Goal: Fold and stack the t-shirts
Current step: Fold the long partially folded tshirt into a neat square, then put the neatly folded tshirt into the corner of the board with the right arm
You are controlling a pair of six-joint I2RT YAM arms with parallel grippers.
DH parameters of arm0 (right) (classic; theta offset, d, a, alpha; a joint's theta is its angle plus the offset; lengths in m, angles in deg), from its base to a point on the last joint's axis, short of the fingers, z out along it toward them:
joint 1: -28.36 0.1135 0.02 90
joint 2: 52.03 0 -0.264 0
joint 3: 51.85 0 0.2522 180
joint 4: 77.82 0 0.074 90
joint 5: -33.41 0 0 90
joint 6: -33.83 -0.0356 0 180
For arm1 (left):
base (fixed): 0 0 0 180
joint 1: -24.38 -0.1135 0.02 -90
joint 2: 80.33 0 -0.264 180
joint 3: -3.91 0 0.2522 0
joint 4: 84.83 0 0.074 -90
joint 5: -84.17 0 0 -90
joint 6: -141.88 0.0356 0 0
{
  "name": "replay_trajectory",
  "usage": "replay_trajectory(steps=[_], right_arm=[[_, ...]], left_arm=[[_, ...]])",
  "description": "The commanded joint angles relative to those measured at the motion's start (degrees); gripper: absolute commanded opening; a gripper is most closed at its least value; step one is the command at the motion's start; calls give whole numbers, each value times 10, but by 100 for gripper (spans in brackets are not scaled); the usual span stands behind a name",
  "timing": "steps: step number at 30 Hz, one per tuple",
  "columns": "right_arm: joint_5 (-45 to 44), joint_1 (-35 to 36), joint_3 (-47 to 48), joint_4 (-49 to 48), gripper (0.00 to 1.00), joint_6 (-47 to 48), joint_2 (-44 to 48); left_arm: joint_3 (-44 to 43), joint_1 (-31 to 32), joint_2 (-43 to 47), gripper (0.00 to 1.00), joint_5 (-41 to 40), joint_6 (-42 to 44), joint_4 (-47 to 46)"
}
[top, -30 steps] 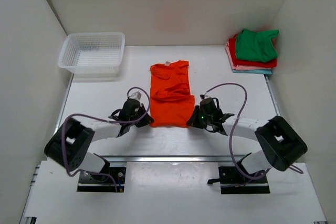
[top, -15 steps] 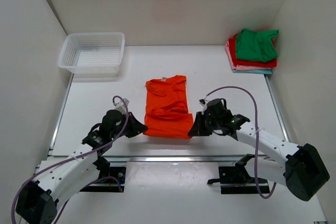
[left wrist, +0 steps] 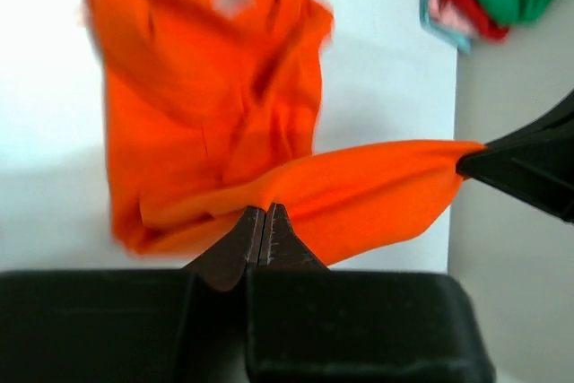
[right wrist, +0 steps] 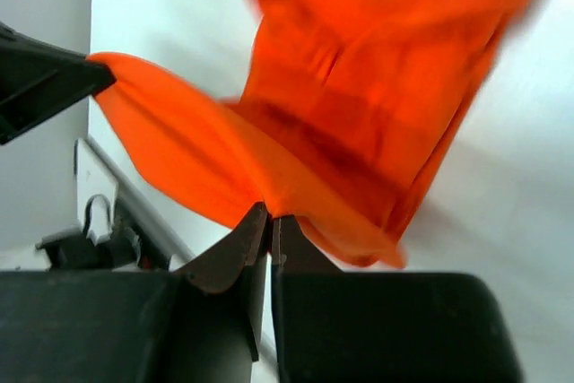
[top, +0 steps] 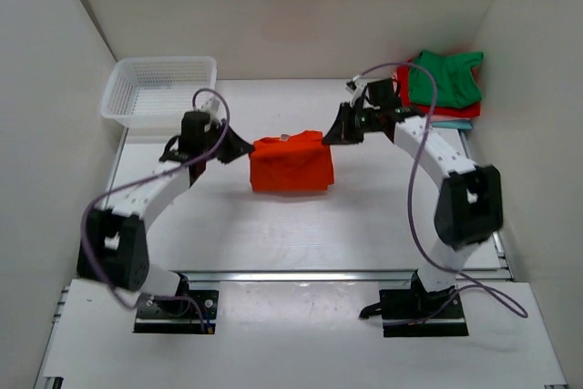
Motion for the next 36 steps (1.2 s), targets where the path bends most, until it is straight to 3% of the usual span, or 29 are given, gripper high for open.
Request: replay_trajectory(steps=[1,3,4,5,6,7,11,13,16,21,22,24,26,29,32,36], right_arm=[[11,-35,121,-9,0,47,-147],[-22,-57,272,2,2,45,-237],[-43,-63,312,-9,11,42,-277],[-54,-73,331,-27,21,35,-290],[-57,-76,340,-49,35,26,-304],[-57,-80,336,-51,41,26,-306],[-65,-88,212,-116,57,43,-242],[-65,-88,91,-169,62,39,-183],[-56,-91,26,-197,64,40,-160],[-50,-75,58,-161,67,43,-203],[-53,-71,66,-161,71,29,-215],[-52,-65,76,-161,90,8,-233],[-44,-54,79,-168,92,-14,-257],[-23,-37,116,-142,99,-24,-298],[7,-14,162,-95,99,-17,-339],[58,12,163,-104,86,-39,-355]], left_arm=[[-113,-29,-122,0,-15,24,-54],[-164,-55,-218,28,-24,10,-110],[-181,-61,-233,41,-35,5,-146],[-186,-66,-254,39,-43,-3,-167],[-194,-75,-273,45,-44,-14,-192],[-202,-80,-275,48,-44,-23,-193],[-153,-80,-245,46,-35,-26,-208],[-101,-56,-213,48,-53,-26,-232],[-84,-29,-206,45,-51,-28,-244],[-122,10,-275,45,-36,-46,-235],[-136,18,-292,43,-38,-46,-210],[-143,19,-313,43,-61,-53,-165],[-107,15,-320,41,-61,-82,-148],[-24,9,-296,36,-52,-107,-194],[6,11,-291,35,-52,-103,-192],[-1,12,-309,34,-24,-100,-193]])
